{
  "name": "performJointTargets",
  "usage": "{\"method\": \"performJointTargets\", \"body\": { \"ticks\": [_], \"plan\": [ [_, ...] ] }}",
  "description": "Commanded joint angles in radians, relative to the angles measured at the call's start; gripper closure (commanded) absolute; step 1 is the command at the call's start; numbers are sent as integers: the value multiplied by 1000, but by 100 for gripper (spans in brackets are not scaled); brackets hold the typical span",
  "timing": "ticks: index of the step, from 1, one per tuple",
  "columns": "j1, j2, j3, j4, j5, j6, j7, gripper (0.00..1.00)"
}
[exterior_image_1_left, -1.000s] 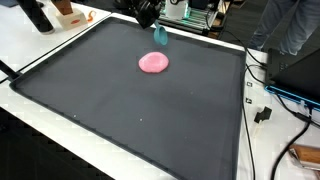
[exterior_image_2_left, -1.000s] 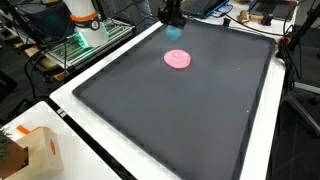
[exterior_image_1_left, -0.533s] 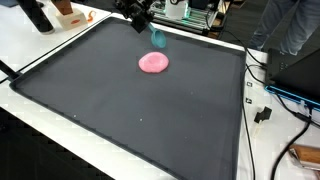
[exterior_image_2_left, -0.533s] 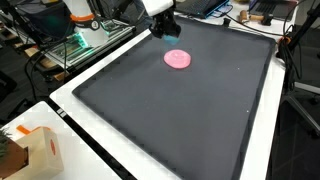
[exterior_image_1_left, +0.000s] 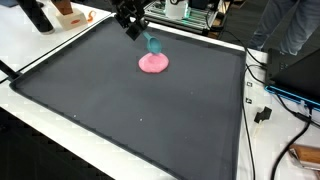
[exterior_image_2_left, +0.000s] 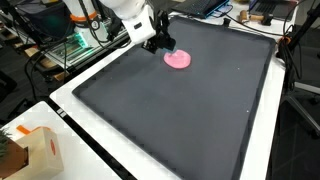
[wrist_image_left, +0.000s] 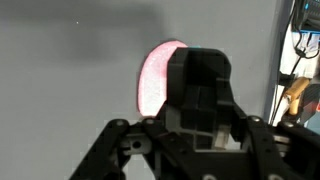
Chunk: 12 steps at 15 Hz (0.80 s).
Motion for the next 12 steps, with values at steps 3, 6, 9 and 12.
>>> {"method": "performJointTargets", "body": {
  "ticks": [3, 6, 9, 12],
  "plan": [
    [-22, 41, 4, -15, 74, 19, -80, 71],
    [-23, 70, 6, -15, 108, 36, -114, 71],
    [-22, 85, 6, -18, 116, 63, -138, 71],
    [-18, 105, 7, -19, 113, 86, -148, 71]
  ]
}}
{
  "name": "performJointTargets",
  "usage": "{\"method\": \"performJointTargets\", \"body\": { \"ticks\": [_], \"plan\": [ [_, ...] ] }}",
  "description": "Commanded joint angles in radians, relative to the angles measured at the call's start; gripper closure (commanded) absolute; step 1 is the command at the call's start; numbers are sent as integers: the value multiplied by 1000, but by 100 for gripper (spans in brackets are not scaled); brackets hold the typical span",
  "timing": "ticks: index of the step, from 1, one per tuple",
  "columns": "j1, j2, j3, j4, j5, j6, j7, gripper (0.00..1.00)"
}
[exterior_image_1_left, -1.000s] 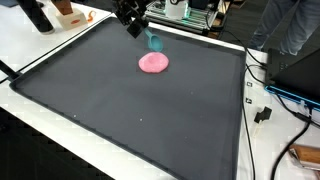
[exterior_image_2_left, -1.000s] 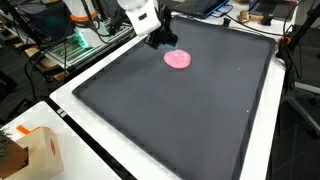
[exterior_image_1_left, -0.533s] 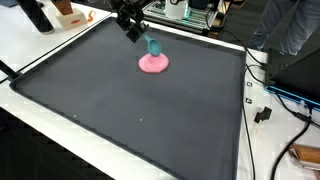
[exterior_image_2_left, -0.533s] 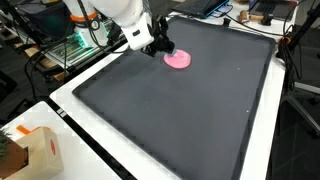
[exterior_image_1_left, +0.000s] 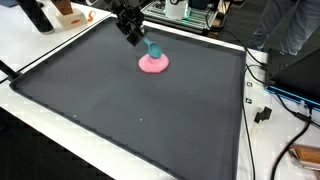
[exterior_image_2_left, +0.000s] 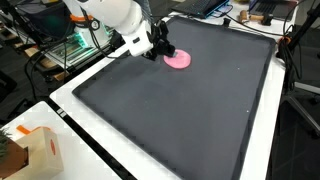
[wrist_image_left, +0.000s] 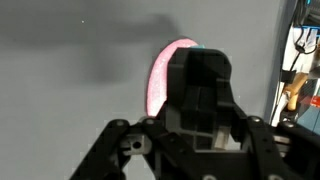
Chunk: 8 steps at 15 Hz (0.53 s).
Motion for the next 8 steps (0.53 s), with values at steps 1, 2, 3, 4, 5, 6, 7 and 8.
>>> {"method": "performJointTargets", "body": {
  "ticks": [1, 2, 3, 4, 5, 6, 7, 8],
  "plan": [
    [3, 40, 9, -18, 12, 81, -37, 71],
    [5, 47, 10, -19, 8, 93, -36, 71],
    [7, 53, 11, -20, 5, 103, -34, 71],
    [9, 58, 13, -21, 2, 115, -32, 71],
    [12, 62, 15, -22, -1, 124, -30, 71],
    [14, 64, 17, -24, -5, 135, -27, 71],
    [17, 67, 19, -25, -10, 145, -24, 71],
    [20, 69, 21, -27, -18, 158, -18, 71]
  ]
}}
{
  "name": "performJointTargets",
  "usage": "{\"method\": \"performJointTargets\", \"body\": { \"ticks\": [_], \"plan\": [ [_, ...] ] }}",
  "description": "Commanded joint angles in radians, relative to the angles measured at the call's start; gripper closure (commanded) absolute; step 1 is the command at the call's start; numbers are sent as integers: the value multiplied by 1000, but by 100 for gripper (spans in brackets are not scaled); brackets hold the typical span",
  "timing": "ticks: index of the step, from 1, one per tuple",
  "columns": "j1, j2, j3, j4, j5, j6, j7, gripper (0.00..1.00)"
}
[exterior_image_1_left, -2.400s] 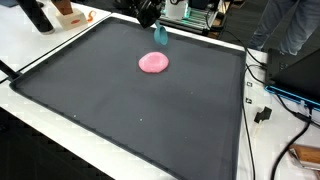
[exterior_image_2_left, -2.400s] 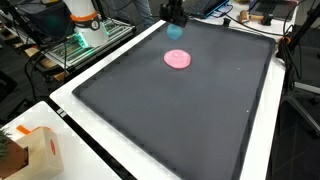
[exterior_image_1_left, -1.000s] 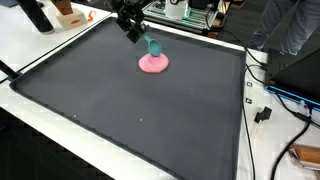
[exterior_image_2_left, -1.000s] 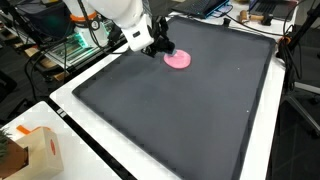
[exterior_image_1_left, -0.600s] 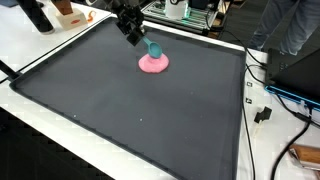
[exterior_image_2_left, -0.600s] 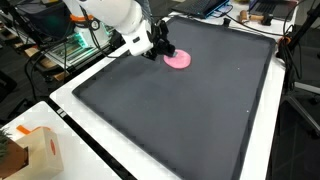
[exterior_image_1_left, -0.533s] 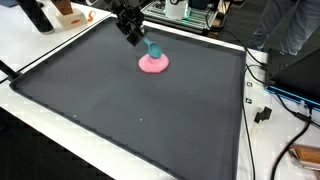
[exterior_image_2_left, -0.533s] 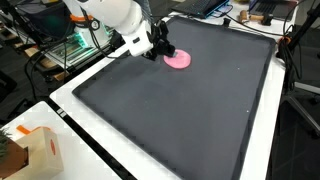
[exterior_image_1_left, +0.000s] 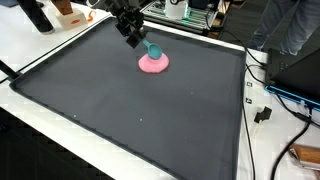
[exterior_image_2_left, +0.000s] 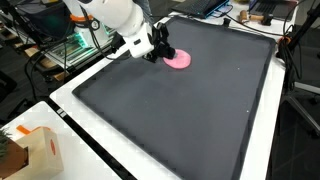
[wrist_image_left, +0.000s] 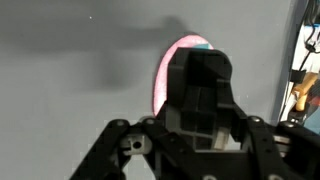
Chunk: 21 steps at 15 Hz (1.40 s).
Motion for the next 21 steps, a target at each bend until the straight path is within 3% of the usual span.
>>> {"method": "performJointTargets", "body": {
  "ticks": [1, 8, 21],
  "plan": [
    [21, 57, 13, -27, -22, 127, -11, 71],
    [32, 69, 15, -38, -61, 184, 23, 71],
    [34, 74, 27, -32, -51, 165, 37, 71]
  ]
}}
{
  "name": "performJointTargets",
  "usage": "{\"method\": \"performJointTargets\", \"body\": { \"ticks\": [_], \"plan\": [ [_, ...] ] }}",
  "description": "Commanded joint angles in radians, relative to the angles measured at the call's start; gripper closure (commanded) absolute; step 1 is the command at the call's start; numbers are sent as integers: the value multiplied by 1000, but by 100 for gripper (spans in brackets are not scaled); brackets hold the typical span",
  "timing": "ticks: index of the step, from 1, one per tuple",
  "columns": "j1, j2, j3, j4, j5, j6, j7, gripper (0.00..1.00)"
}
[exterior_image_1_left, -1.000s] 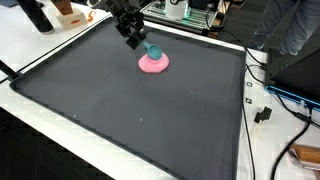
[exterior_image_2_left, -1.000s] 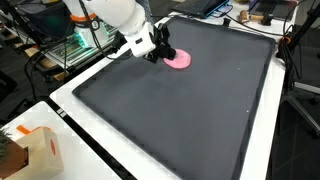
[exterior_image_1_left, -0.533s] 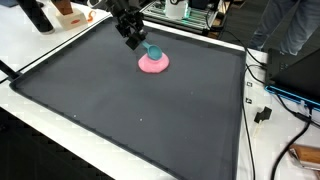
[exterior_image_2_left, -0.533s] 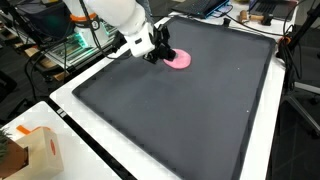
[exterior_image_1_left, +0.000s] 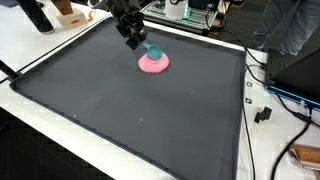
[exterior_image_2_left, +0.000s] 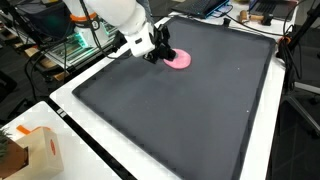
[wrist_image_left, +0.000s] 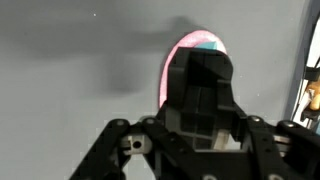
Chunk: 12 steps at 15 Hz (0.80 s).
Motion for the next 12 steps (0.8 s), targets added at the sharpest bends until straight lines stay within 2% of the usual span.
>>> {"method": "performJointTargets", "body": {
  "ticks": [1, 5, 12],
  "plan": [
    [20, 73, 10, -18, -44, 102, 5, 71],
    [8, 58, 1, -22, -39, 93, 3, 71],
    [3, -11, 10, -14, -10, 10, -12, 71]
  ]
}}
